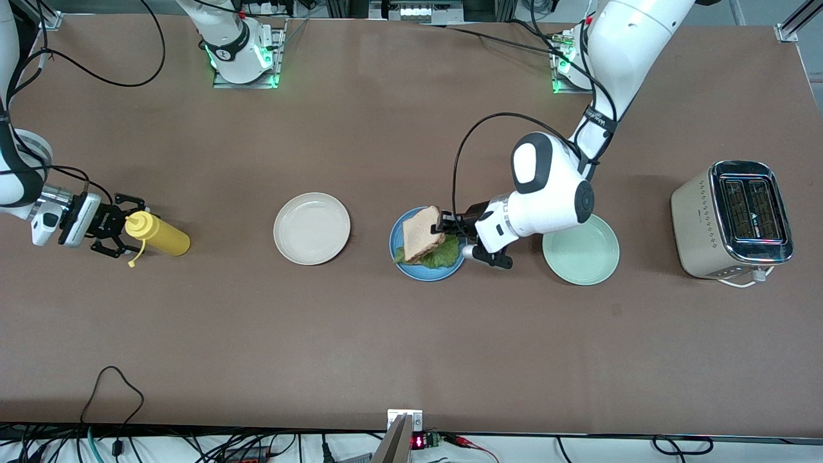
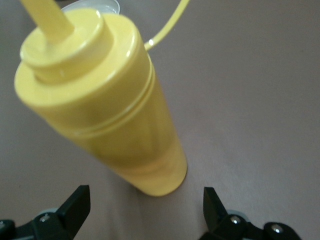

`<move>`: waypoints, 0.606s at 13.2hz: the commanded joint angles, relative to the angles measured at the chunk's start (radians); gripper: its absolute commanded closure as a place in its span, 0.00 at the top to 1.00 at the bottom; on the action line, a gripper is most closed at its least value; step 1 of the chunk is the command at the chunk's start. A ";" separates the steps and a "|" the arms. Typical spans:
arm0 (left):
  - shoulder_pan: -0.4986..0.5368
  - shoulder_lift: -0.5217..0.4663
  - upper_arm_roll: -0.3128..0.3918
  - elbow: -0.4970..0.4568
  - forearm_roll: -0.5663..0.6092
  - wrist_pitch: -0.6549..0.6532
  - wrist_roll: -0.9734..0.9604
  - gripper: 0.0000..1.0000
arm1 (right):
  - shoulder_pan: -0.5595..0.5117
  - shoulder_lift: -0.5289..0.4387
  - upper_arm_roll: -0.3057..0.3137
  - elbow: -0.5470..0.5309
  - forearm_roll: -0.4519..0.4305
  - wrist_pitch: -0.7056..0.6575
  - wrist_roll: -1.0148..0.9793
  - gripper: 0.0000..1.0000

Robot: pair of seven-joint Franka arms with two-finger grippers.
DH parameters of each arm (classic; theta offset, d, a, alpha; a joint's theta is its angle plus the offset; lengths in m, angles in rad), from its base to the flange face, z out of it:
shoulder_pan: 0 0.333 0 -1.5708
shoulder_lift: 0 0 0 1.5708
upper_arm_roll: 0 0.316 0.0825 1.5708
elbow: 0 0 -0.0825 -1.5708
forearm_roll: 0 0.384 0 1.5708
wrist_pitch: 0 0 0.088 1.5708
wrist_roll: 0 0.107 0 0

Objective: Make sandwich in blue plate with both arms
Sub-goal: 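Lay the bread on the lettuce with the left gripper while the right gripper releases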

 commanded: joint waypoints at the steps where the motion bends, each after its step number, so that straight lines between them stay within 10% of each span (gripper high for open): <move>1: -0.003 0.017 0.006 0.007 -0.055 0.007 0.014 0.02 | -0.008 -0.053 -0.036 0.016 -0.030 -0.040 0.000 1.00; 3: 0.000 0.041 0.006 0.016 -0.055 0.007 0.016 0.08 | -0.006 -0.087 -0.060 0.043 -0.033 -0.055 0.020 1.00; 5: 0.023 0.086 0.006 0.037 -0.053 0.007 0.043 0.36 | -0.003 -0.122 -0.077 0.094 -0.097 -0.099 0.135 1.00; 8: 0.042 0.130 0.007 0.053 -0.058 0.009 0.089 1.00 | 0.017 -0.186 -0.077 0.181 -0.212 -0.158 0.351 1.00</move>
